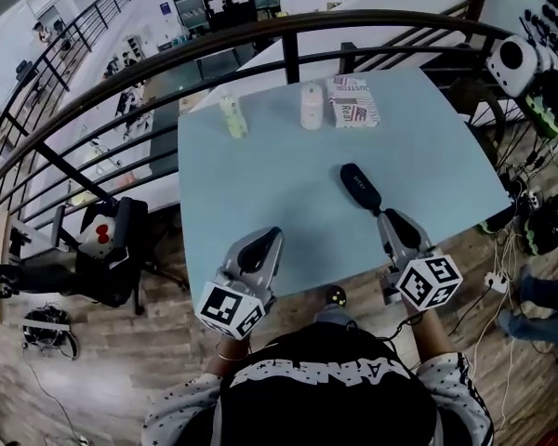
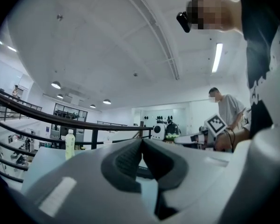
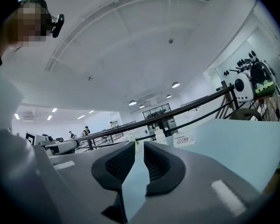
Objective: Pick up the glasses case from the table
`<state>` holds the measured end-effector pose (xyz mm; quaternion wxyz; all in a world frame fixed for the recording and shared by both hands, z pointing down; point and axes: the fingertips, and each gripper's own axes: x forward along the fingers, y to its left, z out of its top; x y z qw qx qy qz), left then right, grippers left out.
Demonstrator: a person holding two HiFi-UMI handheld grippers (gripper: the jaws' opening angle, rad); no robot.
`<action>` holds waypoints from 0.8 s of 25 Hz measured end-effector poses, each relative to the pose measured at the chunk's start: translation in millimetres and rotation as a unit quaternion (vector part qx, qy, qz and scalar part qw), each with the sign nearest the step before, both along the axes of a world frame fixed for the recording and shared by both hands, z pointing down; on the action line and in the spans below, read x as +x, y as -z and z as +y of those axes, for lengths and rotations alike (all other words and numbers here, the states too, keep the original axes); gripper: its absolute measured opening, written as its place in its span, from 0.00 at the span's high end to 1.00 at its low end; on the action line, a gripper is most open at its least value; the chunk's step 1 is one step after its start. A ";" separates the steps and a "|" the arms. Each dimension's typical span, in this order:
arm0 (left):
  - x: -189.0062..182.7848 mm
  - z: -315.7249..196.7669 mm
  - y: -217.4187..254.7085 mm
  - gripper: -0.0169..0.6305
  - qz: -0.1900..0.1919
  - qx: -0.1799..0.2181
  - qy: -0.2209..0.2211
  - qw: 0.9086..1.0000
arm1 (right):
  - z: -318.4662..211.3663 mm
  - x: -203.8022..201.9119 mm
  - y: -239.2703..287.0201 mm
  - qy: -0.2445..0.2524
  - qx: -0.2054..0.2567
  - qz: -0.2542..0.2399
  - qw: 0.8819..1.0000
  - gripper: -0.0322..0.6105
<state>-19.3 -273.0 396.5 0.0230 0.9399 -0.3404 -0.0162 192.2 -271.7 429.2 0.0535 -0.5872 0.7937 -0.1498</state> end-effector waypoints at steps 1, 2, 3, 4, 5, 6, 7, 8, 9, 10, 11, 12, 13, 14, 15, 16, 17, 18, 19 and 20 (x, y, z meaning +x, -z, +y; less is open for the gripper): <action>4.3 -6.9 -1.1 0.97 -0.002 -0.003 0.003 1.000 | -10.2 4.8 -2.0 0.003 -0.003 0.002 1.000 0.85; 7.7 -13.1 -1.6 0.97 -0.004 -0.005 0.007 1.000 | -19.2 8.9 -3.8 0.006 -0.006 0.004 1.000 0.84; 10.4 -18.5 -1.5 0.97 -0.006 -0.006 0.012 1.000 | -27.2 12.4 -5.9 0.009 -0.008 0.007 1.000 0.84; 12.5 -23.4 -1.3 0.97 -0.009 -0.006 0.016 1.000 | -34.5 15.6 -8.8 0.013 -0.011 0.012 1.000 0.83; 14.5 -28.1 -1.3 0.97 -0.011 -0.005 0.022 1.000 | -41.6 19.0 -12.5 0.015 -0.015 0.018 1.000 0.82; 16.5 -33.0 -1.5 0.97 -0.012 -0.005 0.027 1.000 | -49.0 22.5 -16.5 0.018 -0.018 0.024 0.999 0.81; 18.5 -38.2 -1.7 0.97 -0.012 -0.004 0.033 0.999 | -56.8 25.9 -20.6 0.020 -0.021 0.030 0.999 0.80; 20.4 -43.7 -2.1 0.97 -0.013 -0.003 0.038 0.999 | -65.2 28.8 -24.5 0.022 -0.024 0.036 0.999 0.80; 22.4 -49.2 -2.5 0.97 -0.013 -0.002 0.044 0.999 | -73.6 31.3 -28.4 0.025 -0.027 0.043 0.998 0.79; 24.6 -54.5 -2.6 0.97 -0.014 -0.002 0.049 0.999 | -81.6 33.5 -32.5 0.027 -0.031 0.048 0.998 0.78; 27.2 -59.4 -2.4 0.97 -0.014 -0.002 0.053 0.999 | -89.1 35.5 -37.0 0.030 -0.037 0.053 0.997 0.77; 30.2 -63.6 -2.3 0.97 -0.016 -0.003 0.056 0.998 | -95.8 37.6 -42.1 0.033 -0.044 0.057 0.997 0.76; 33.5 -67.2 -2.7 0.97 -0.018 -0.003 0.059 0.998 | -102.1 39.9 -47.8 0.036 -0.051 0.060 0.996 0.75; 37.0 -70.5 -3.5 0.97 -0.020 -0.004 0.063 0.998 | -108.5 42.7 -53.9 0.039 -0.058 0.065 0.995 0.73; 40.2 -74.0 -4.4 0.97 -0.022 -0.005 0.067 0.998 | -115.4 45.7 -60.2 0.041 -0.065 0.071 0.994 0.71; 42.7 -77.5 -5.2 0.97 -0.023 -0.006 0.071 0.997 | -122.5 48.2 -66.4 0.044 -0.071 0.078 0.993 0.70; 44.6 -81.1 -6.0 0.97 -0.025 -0.008 0.077 0.997 | -129.4 50.1 -72.4 0.048 -0.078 0.085 0.992 0.69; 45.7 -84.6 -7.1 0.97 -0.027 -0.010 0.084 0.996 | -135.9 51.0 -78.6 0.054 -0.085 0.091 0.991 0.67; 46.4 -87.9 -8.2 0.97 -0.027 -0.012 0.091 0.995 | -141.8 51.1 -85.4 0.061 -0.093 0.096 0.989 0.66; 47.0 -91.1 -9.2 0.97 -0.027 -0.014 0.097 0.995 | -146.8 50.6 -92.9 0.069 -0.102 0.102 0.987 0.64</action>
